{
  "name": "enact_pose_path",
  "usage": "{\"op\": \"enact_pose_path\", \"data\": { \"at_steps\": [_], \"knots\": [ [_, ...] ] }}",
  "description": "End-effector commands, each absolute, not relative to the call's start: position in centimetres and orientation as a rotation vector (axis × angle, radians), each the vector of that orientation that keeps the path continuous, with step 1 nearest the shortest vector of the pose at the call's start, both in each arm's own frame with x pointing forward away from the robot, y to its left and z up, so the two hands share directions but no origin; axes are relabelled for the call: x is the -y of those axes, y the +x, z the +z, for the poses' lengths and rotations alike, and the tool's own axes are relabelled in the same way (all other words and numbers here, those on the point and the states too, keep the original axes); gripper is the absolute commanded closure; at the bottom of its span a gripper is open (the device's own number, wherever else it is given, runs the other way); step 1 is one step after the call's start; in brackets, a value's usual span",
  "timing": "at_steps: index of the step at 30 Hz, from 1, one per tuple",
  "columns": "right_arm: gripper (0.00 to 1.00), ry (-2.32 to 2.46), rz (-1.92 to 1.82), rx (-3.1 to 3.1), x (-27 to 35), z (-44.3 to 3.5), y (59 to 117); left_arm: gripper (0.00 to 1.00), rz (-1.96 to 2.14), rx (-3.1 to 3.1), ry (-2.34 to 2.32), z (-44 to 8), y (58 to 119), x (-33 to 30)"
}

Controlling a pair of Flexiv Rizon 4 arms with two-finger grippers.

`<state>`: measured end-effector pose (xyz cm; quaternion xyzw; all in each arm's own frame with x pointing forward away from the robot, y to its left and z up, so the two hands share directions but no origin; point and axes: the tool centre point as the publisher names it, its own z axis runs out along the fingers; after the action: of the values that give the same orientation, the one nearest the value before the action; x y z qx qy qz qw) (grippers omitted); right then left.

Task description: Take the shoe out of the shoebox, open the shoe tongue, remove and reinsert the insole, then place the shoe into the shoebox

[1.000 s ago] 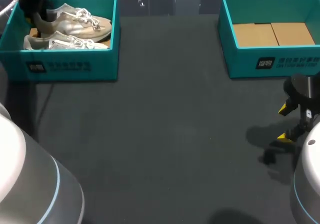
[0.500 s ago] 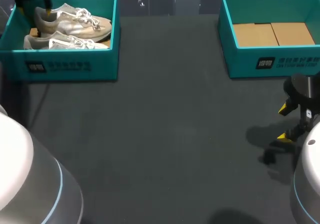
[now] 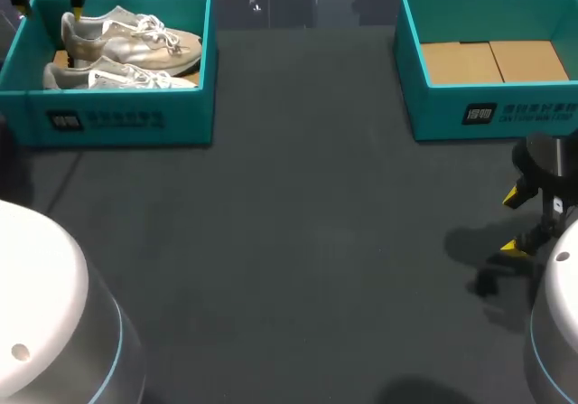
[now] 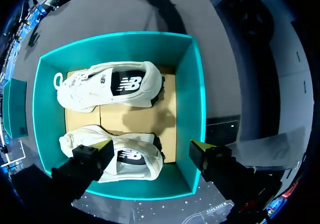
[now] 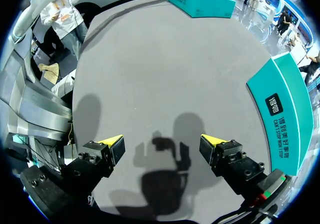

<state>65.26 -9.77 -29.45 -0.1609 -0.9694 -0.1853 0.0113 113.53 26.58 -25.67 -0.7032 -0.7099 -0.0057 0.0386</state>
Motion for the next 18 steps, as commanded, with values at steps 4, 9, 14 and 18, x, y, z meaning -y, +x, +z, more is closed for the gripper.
{"op": "enact_pose_path", "data": {
  "at_steps": [4, 9, 14, 18],
  "knots": [
    [0.00, -0.504, -0.576, 3.026, 9.8, -29.4, 65.1, 0.00, -0.093, 2.204, -2.190, -25.4, 110.5, -26.5],
    [0.00, -0.504, -0.576, 3.026, 9.8, -29.4, 65.1, 0.00, -0.093, 2.204, -2.190, -25.4, 110.5, -26.5],
    [0.00, -0.504, -0.576, 3.026, 9.8, -29.4, 65.1, 0.00, -0.072, 2.196, -2.199, -24.8, 108.7, -26.8],
    [0.00, -0.504, -0.576, 3.026, 9.8, -29.4, 65.1, 0.00, -0.037, 2.194, -2.209, -25.1, 107.3, -27.2]
  ]
}}
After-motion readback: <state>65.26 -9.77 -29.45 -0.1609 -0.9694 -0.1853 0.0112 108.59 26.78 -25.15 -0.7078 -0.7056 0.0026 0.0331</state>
